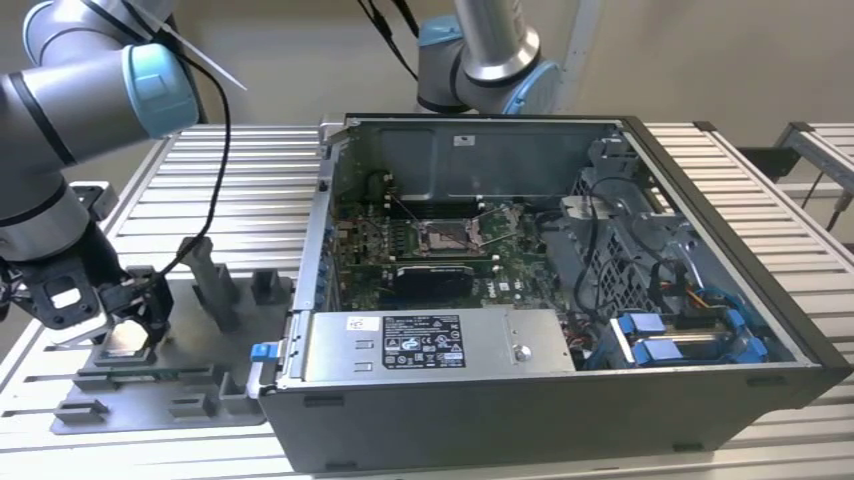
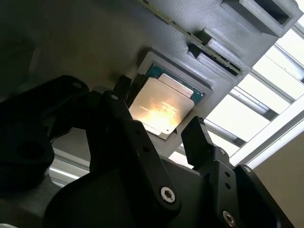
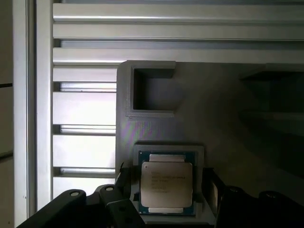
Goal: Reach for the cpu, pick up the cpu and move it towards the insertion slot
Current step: 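Pick up the cpu and move it towards the insertion slot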
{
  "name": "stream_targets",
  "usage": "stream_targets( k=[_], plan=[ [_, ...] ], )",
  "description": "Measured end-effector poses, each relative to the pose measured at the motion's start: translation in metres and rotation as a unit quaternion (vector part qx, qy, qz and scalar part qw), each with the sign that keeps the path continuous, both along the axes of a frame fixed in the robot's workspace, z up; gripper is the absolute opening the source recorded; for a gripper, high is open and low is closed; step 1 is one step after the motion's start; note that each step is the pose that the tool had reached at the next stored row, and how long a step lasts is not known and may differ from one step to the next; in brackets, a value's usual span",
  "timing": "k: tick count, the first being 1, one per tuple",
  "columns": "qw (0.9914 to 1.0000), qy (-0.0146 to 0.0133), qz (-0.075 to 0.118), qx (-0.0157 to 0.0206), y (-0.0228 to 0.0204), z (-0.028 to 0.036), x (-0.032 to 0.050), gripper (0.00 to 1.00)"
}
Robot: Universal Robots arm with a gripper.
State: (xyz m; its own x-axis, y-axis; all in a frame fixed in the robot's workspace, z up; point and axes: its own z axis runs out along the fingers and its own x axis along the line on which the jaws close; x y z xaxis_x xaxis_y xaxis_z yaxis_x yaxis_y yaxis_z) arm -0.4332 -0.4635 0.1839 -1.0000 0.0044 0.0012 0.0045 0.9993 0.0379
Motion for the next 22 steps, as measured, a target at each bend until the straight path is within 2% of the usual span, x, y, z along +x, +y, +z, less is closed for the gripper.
stream_targets(
  k=[9, 10, 18, 20, 22],
  plan=[
    [1.00000, -0.0001, 0.000, 0.0000, 0.0000, -0.0006, 0.0000, 1.00],
    [1.00000, 0.0000, 0.000, 0.0000, 0.0000, -0.0006, 0.0000, 0.00],
    [1.00000, 0.0000, 0.000, 0.0000, 0.0000, -0.0009, 0.0001, 0.00],
    [1.00000, 0.0009, 0.000, 0.0009, -0.0003, 0.0001, 0.0001, 0.00],
    [0.99999, 0.0030, -0.003, 0.0010, -0.0003, 0.0040, 0.0000, 0.00]
  ],
)
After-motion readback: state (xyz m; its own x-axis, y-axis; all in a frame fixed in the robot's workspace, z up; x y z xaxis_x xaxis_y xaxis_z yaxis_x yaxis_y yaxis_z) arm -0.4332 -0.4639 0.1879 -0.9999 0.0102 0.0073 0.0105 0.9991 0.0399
